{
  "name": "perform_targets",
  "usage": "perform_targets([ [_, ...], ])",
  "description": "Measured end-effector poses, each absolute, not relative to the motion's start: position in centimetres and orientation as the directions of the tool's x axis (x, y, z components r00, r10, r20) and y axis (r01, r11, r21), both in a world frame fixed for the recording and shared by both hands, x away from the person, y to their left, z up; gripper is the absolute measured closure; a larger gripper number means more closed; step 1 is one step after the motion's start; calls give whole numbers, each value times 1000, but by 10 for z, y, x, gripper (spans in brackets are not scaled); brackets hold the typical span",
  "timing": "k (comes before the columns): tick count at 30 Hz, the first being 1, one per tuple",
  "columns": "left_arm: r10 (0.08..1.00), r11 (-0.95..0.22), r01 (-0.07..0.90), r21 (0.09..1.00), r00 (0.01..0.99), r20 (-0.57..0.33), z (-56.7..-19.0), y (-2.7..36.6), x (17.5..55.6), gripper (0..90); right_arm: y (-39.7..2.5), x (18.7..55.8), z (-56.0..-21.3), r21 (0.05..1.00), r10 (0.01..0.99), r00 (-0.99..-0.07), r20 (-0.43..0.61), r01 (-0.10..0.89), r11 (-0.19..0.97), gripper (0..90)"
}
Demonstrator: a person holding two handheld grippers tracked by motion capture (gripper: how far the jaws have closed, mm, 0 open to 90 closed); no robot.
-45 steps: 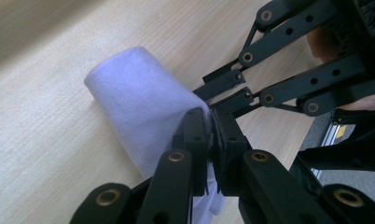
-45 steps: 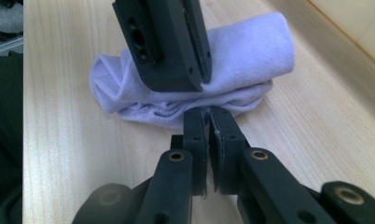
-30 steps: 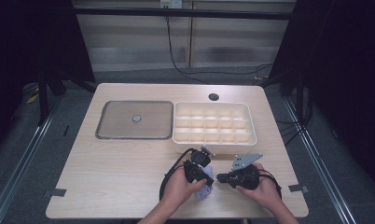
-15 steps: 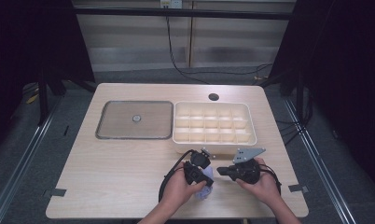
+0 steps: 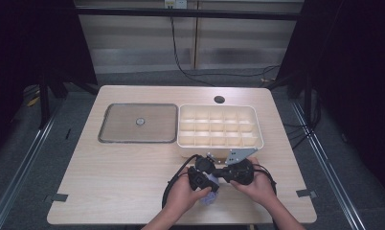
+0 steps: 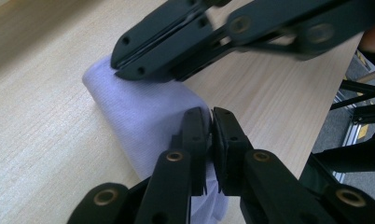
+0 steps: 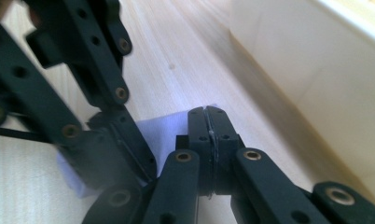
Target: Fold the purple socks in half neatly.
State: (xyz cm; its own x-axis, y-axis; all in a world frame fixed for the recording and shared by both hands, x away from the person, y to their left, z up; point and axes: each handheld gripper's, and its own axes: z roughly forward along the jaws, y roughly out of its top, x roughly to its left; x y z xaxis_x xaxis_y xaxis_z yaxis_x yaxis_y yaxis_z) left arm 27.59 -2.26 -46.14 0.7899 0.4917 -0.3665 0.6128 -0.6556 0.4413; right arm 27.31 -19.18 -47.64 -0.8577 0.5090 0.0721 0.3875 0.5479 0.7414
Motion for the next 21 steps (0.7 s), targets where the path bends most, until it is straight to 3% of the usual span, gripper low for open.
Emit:
perform_targets([
  [21, 470, -652, 607, 454, 794, -385, -440, -11, 281, 725, -192, 277, -492, 728, 512, -853, 100, 414, 547, 900],
])
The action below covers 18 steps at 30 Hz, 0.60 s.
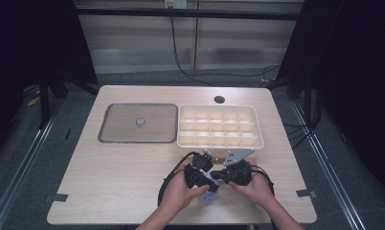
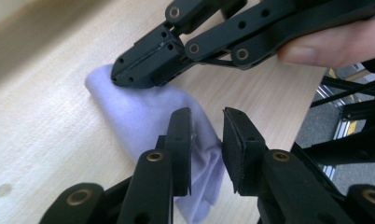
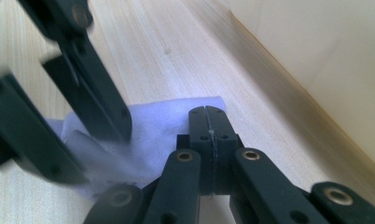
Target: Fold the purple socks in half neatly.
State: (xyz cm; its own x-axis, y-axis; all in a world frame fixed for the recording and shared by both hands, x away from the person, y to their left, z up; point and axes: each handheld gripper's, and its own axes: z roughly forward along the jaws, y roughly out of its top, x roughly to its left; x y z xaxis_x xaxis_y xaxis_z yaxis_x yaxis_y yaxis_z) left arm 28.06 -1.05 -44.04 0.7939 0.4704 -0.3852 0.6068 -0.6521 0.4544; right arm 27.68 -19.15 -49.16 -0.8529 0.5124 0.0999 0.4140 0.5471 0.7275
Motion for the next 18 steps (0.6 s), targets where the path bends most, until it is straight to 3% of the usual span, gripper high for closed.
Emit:
perform_targets([
  [6, 503, -630, 617, 472, 787, -357, -430, -5, 288, 752, -194, 277, -492, 729, 512, -853, 99, 412, 546, 900],
  [11, 495, -645, 627, 437, 778, -387, -448, -10, 282, 754, -194, 276, -492, 728, 516, -851, 102, 417, 544, 900],
  [18, 486, -675, 590, 443, 807, -335, -464, -16, 269, 779, -194, 275, -493, 732, 509, -856, 87, 402, 551, 900],
])
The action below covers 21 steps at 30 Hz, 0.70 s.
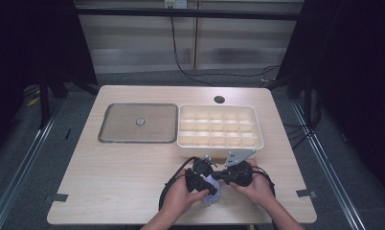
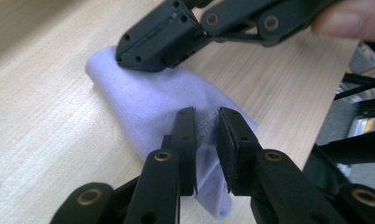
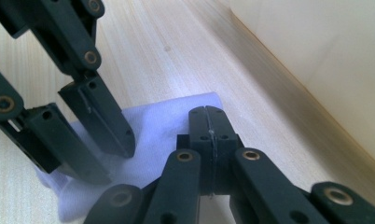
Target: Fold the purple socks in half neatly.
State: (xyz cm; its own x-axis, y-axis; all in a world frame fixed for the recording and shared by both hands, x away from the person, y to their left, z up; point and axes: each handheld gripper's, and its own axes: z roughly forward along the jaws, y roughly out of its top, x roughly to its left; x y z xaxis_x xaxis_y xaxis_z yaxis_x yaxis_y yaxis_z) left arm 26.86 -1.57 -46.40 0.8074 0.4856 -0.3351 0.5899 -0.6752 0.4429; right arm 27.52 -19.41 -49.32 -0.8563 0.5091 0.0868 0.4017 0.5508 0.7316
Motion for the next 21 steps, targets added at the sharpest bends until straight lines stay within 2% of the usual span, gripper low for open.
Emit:
perform_targets([
  [8, 483, -682, 562, 468, 827, -288, -467, -14, 263, 800, -194, 274, -494, 735, 516, -852, 87, 404, 544, 900],
  [17, 500, -644, 573, 507, 817, -288, -471, -20, 269, 811, -194, 282, -494, 733, 544, -837, 63, 409, 544, 900],
  [21, 498, -626, 587, 514, 808, -317, -473, -17, 271, 811, -194, 284, -494, 731, 542, -838, 60, 407, 548, 900],
])
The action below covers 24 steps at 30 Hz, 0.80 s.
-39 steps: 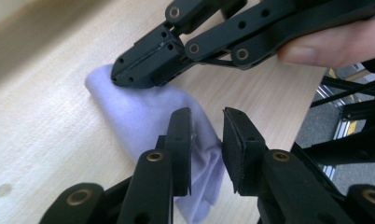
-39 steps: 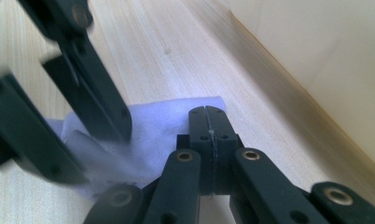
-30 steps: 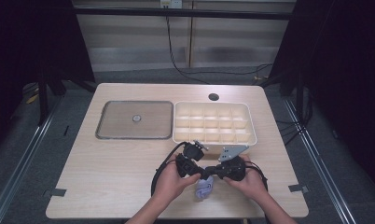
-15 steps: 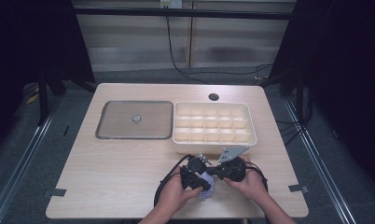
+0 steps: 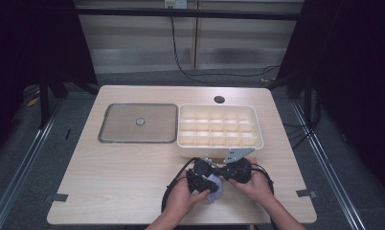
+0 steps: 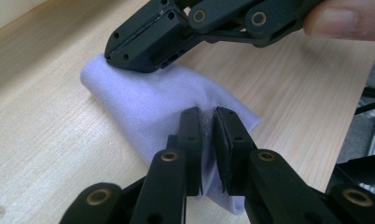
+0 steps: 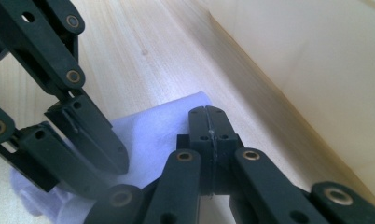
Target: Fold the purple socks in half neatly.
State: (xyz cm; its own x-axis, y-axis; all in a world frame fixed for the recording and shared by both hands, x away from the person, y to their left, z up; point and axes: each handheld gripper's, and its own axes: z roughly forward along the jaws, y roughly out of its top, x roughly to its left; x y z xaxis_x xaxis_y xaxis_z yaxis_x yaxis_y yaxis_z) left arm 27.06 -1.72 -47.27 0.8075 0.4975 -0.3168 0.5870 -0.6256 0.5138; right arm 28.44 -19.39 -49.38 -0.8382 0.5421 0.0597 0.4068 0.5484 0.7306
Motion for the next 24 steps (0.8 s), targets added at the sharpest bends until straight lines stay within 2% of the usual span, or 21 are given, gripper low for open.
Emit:
perform_targets([
  [5, 499, -612, 596, 521, 801, -330, -473, -15, 270, 803, -197, 288, -499, 744, 560, -825, 80, 423, 517, 900],
  [8, 490, -610, 606, 511, 795, -358, -471, -13, 272, 741, -196, 288, -497, 741, 553, -830, 67, 413, 529, 900],
  [11, 490, -621, 593, 512, 804, -337, -465, -13, 273, 681, -195, 288, -494, 734, 550, -833, 59, 409, 542, 895],
  [19, 494, -614, 598, 515, 800, -340, -460, -7, 277, 649, -196, 286, -488, 748, 545, -835, 68, 404, 526, 850],
  [24, 493, -617, 586, 526, 808, -322, -454, -1, 279, 622, -200, 286, -484, 749, 551, -830, 83, 417, 515, 787],
])
